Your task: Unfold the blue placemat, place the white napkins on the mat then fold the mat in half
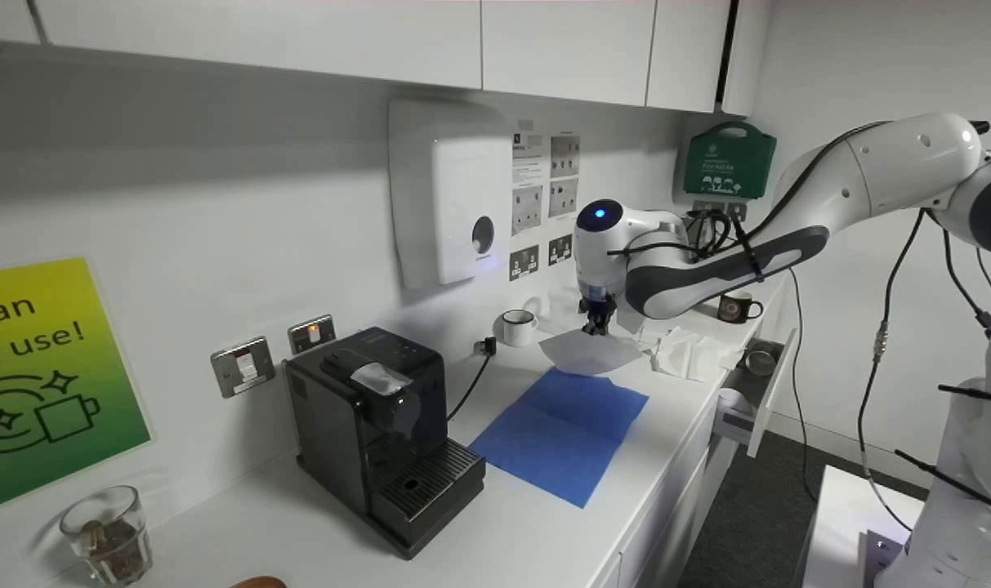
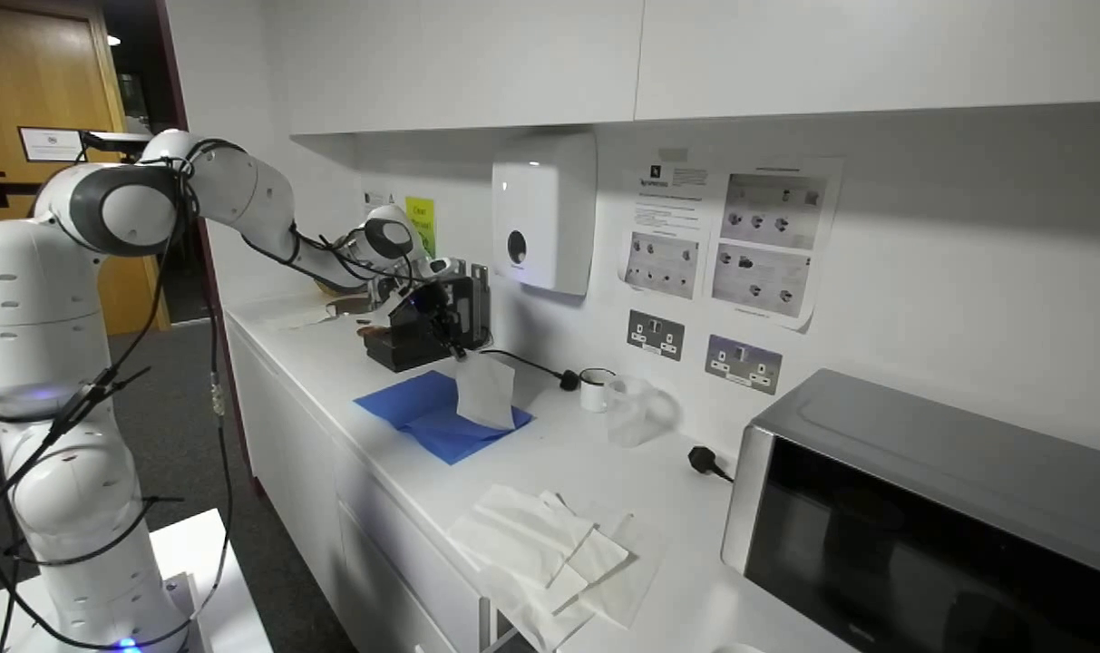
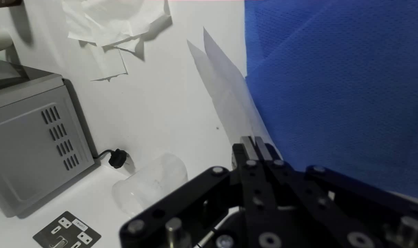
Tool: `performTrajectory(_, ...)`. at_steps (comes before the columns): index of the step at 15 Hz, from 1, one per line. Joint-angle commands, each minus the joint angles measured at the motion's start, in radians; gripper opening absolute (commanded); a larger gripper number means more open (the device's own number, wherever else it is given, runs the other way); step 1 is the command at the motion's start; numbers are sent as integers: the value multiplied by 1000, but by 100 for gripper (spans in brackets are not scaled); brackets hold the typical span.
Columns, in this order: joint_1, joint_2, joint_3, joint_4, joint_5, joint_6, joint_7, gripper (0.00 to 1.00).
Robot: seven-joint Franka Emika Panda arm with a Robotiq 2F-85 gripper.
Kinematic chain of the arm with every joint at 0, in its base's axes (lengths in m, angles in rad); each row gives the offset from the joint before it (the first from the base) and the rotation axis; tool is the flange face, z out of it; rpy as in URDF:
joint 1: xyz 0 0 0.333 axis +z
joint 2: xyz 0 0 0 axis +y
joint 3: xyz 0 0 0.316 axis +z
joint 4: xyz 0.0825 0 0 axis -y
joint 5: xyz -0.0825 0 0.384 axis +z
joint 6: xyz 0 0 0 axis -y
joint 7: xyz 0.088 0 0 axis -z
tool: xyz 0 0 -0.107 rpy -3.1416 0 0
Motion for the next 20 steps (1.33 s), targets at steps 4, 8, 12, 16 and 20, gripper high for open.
performTrajectory(4, 27, 33, 8, 35, 55, -23, -8, 0)
performTrajectory(8, 36, 40, 10, 29, 90, -33, -31, 0)
performTrajectory(12, 43, 61, 12, 25, 98, -64, -78, 0)
performTrajectory(16, 57, 95, 14, 23, 103, -85, -119, 0)
performTrajectory(20, 70, 126, 15, 27, 117, -99, -147, 0)
